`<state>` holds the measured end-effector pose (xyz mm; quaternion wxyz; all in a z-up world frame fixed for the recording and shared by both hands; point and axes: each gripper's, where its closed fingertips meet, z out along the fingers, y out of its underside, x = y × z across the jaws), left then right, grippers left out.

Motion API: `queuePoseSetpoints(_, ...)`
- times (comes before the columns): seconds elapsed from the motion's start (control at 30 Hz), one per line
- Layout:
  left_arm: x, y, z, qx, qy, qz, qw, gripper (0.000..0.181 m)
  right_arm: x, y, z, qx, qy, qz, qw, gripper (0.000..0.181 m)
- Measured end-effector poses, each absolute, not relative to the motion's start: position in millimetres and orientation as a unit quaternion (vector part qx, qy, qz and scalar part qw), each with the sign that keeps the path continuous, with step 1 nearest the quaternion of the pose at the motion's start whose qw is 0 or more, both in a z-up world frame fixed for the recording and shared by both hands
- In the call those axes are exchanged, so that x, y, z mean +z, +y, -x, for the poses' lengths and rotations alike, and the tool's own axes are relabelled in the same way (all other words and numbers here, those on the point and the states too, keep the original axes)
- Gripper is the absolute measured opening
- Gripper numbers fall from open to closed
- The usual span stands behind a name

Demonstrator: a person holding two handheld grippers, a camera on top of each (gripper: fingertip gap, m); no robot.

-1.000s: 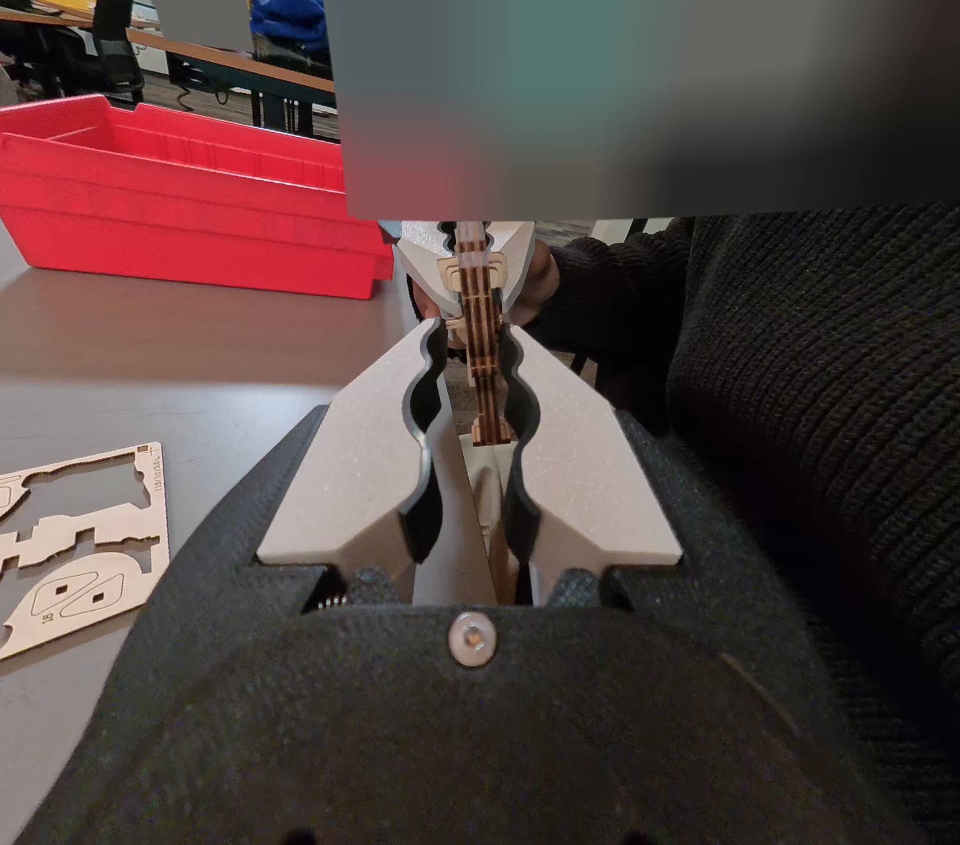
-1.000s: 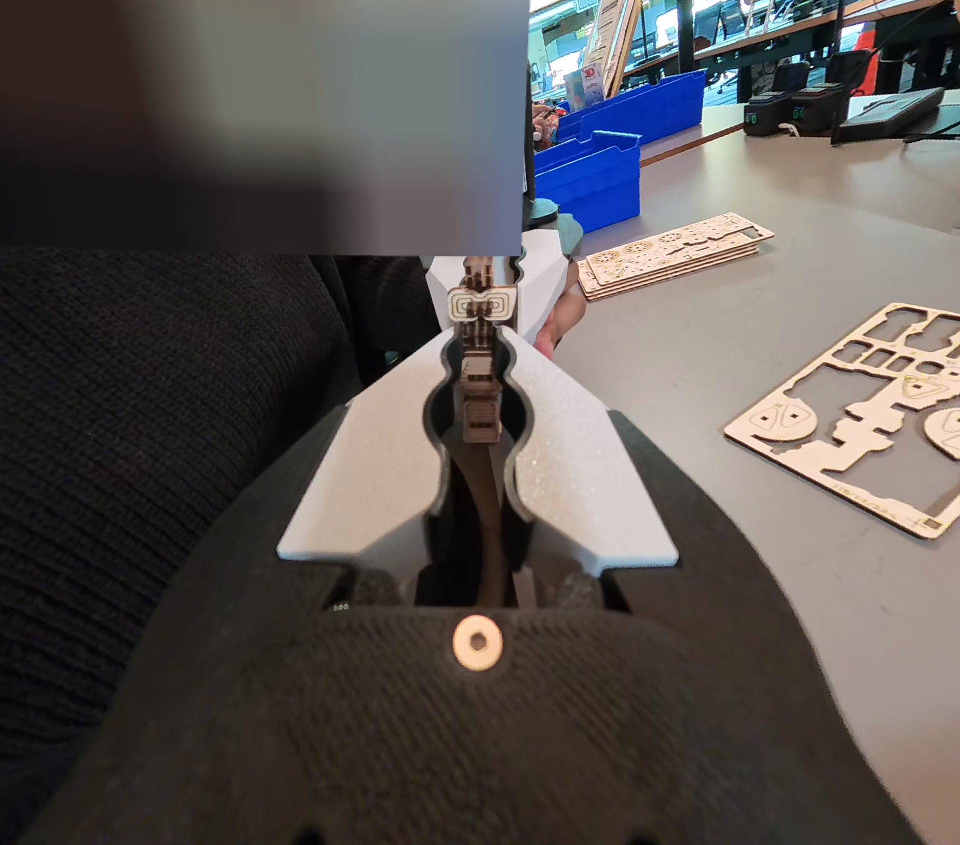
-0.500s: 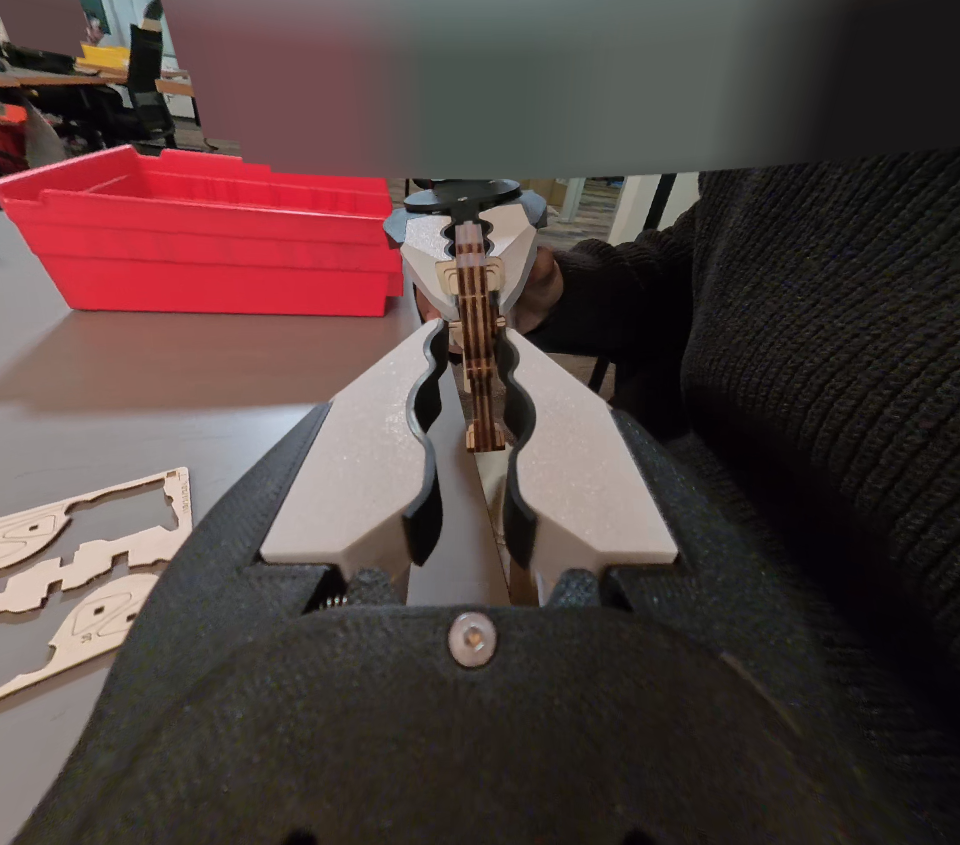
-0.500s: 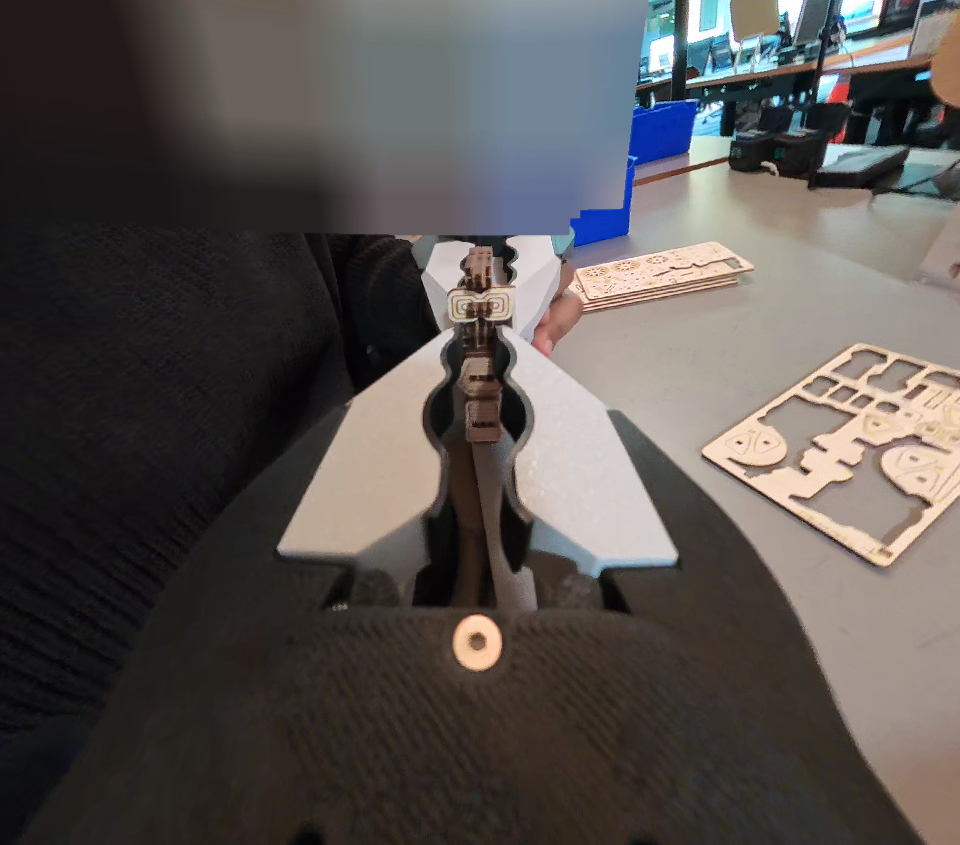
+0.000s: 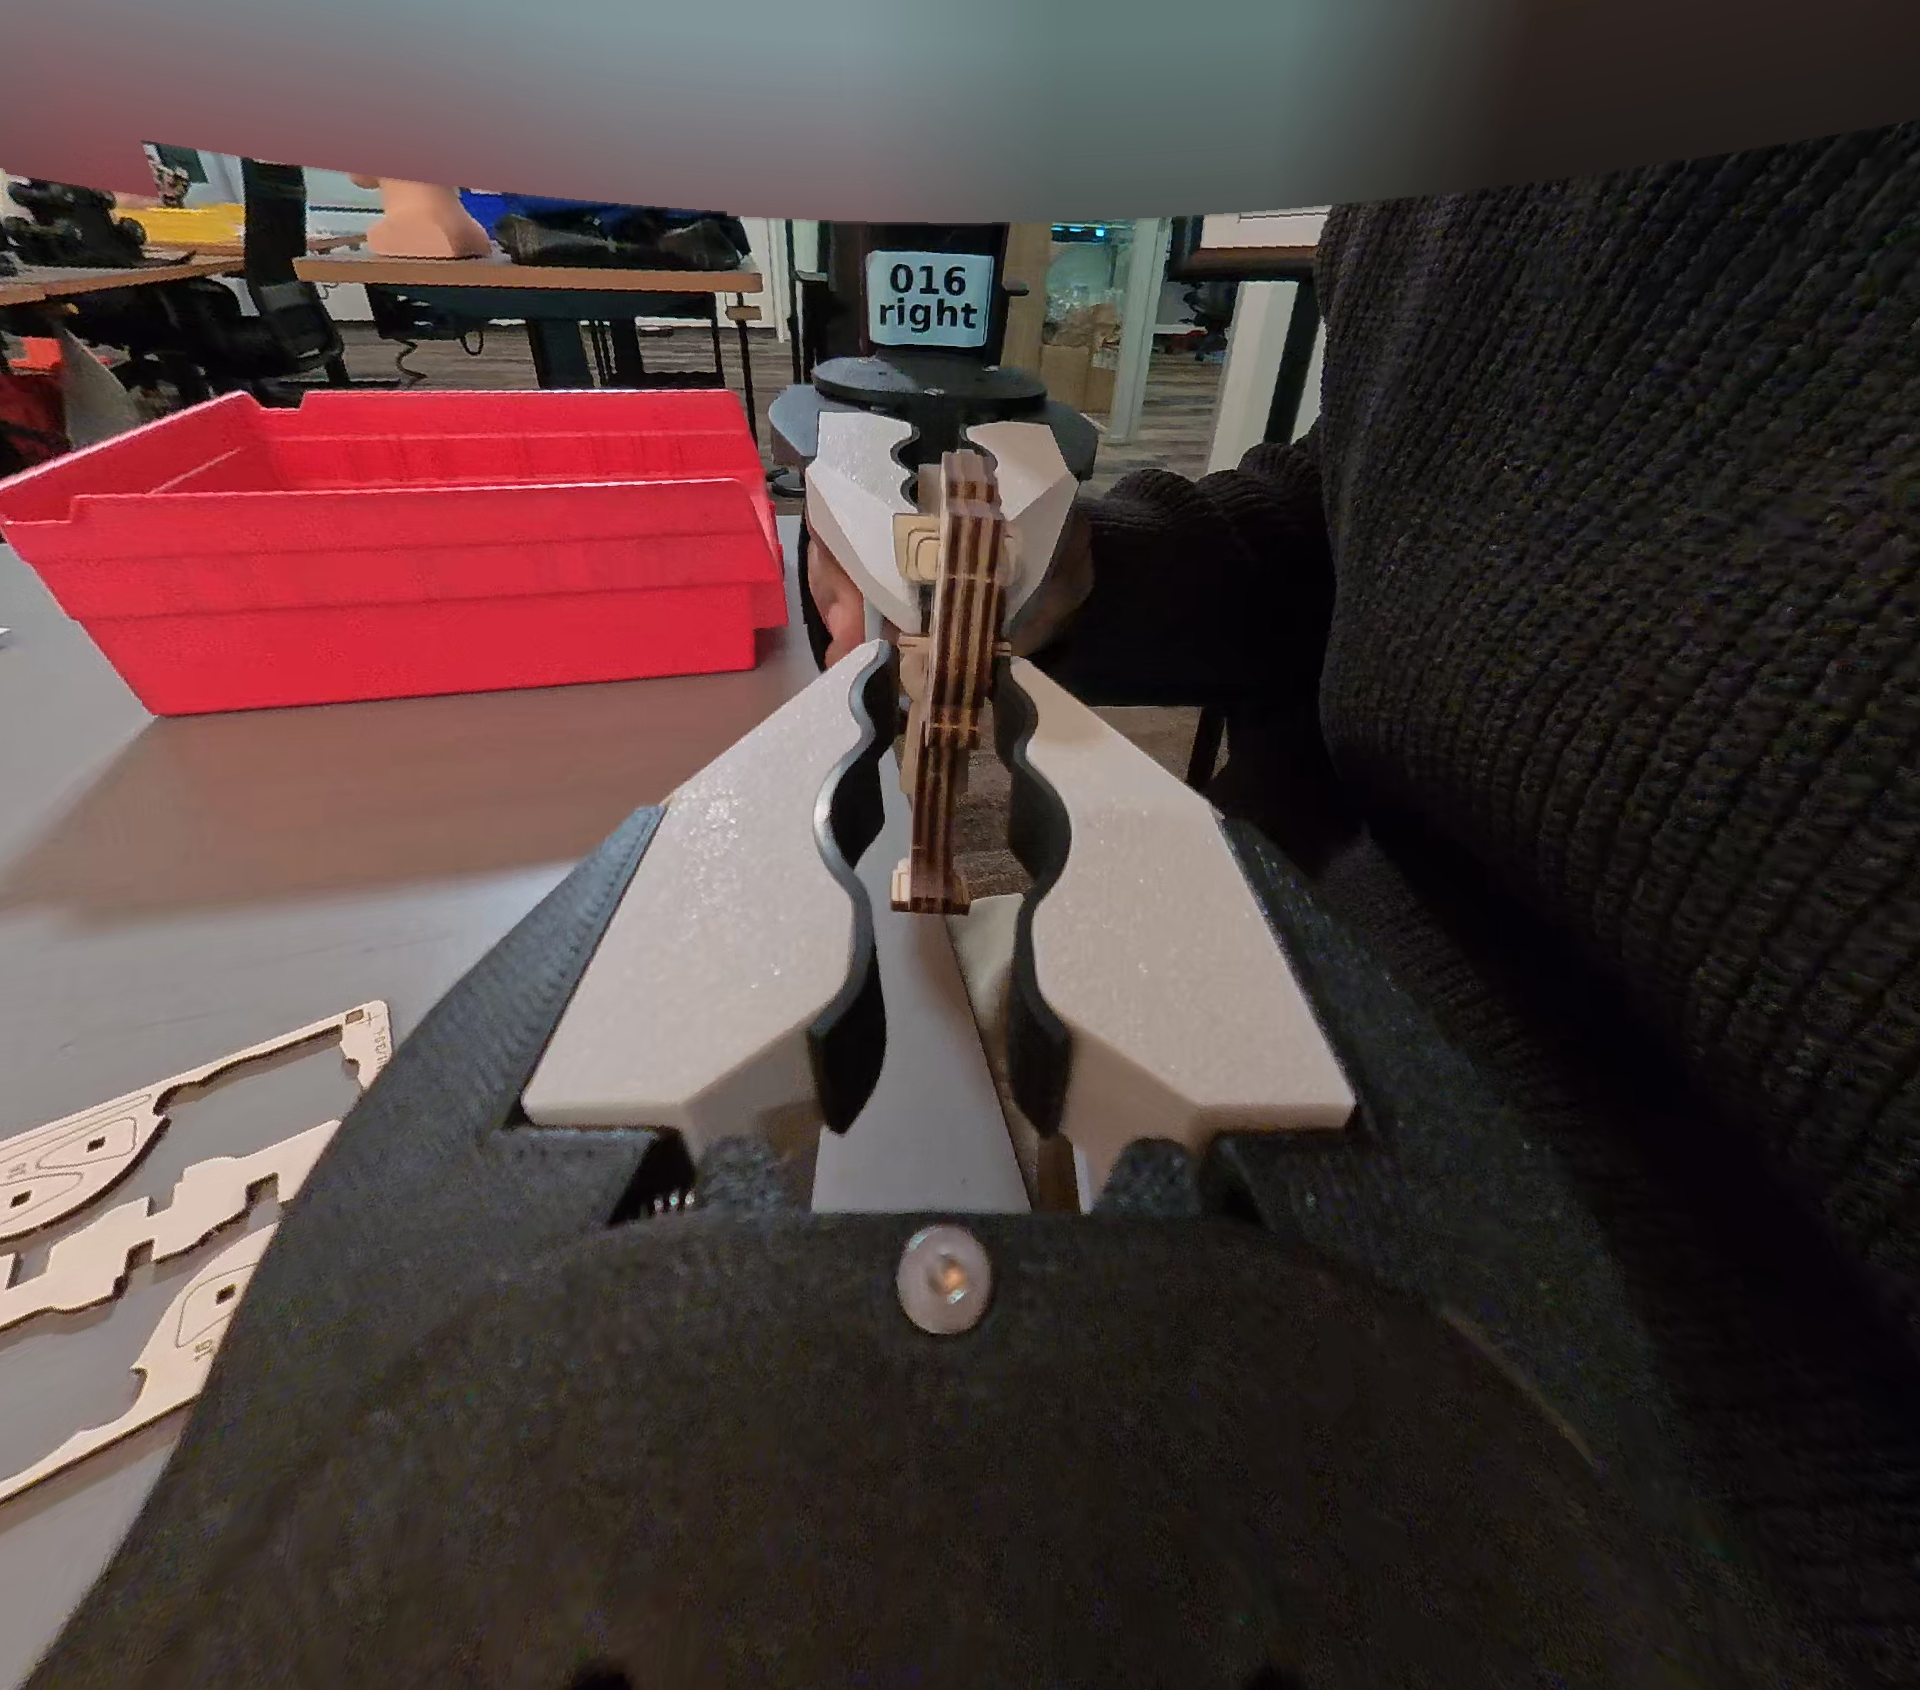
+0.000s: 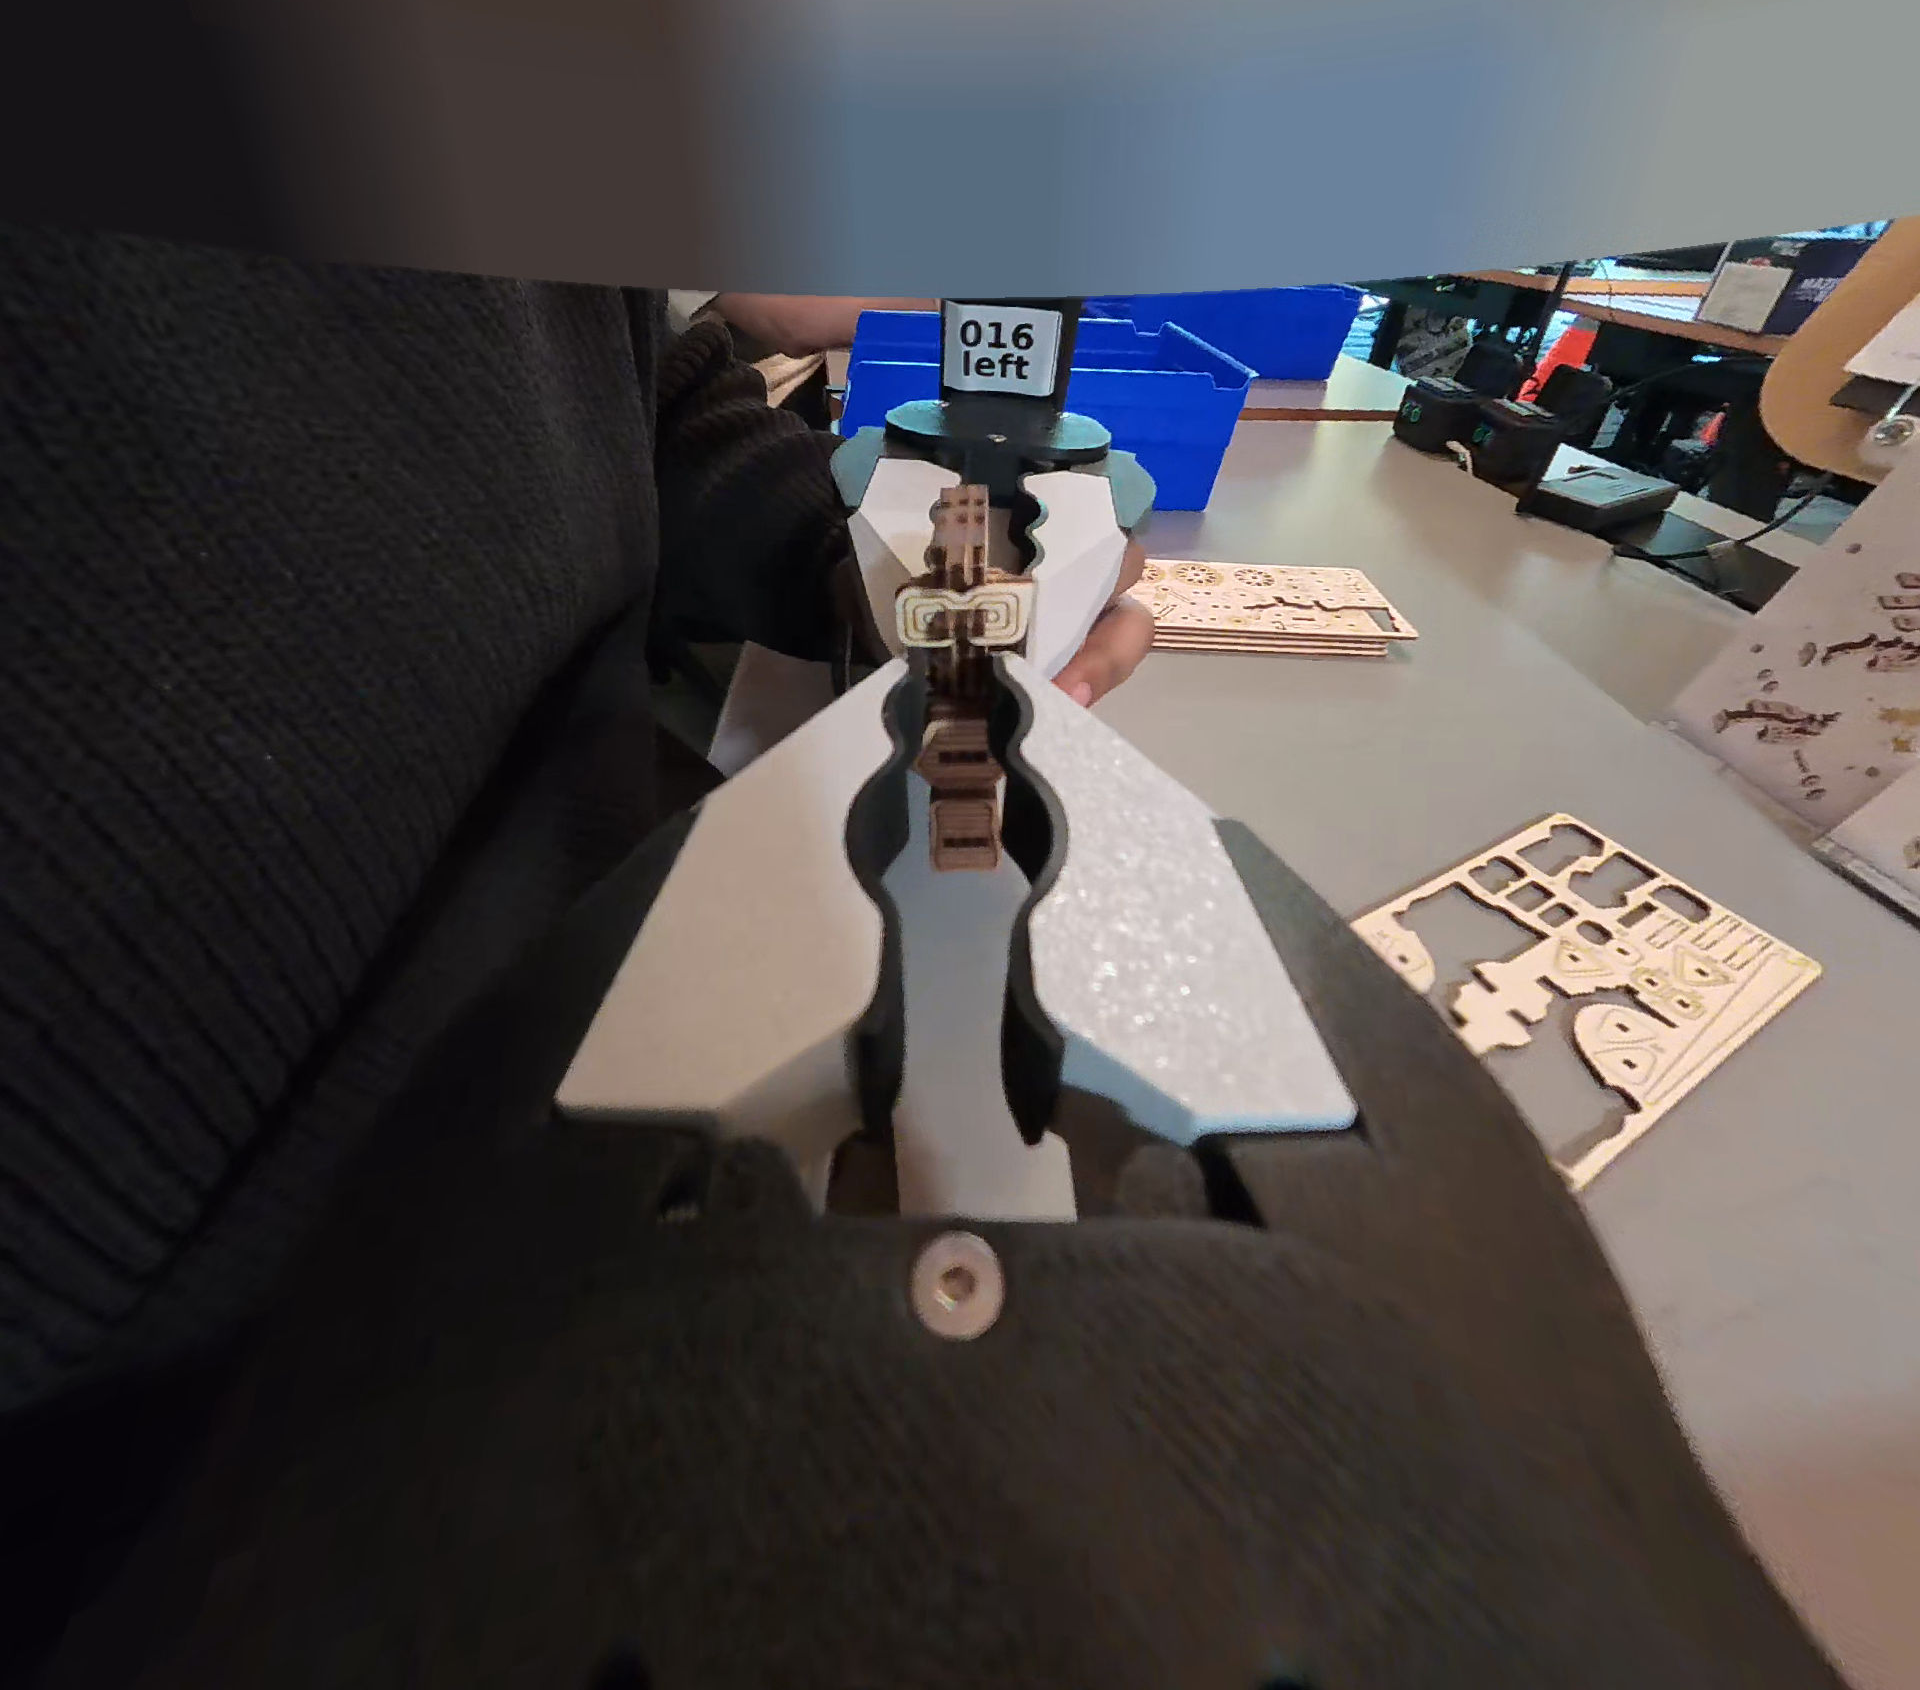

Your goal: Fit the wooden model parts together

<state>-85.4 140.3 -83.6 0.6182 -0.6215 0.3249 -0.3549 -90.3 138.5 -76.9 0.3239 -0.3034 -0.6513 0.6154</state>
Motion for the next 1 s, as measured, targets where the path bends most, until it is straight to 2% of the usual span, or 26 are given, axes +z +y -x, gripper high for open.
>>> queuePoseSetpoints(0.57,-87.3,141.9,85.2,-0.352,0.319,0.631,0.614,0.015,-79.2,141.0,91.6,0.656,-0.623,0.335,0.262,0.010)
queuePoseSetpoints(0.7,-88.3,142.4,84.6,-0.341,0.322,0.632,0.616,0.011,-78.8,141.5,91.5,0.663,-0.617,0.341,0.251,0.010)
queuePoseSetpoints(1.0,-85.1,147.4,87.0,-0.389,0.282,0.643,0.596,0.010,-77.9,149.3,94.9,0.676,-0.594,0.361,0.246,0.010)
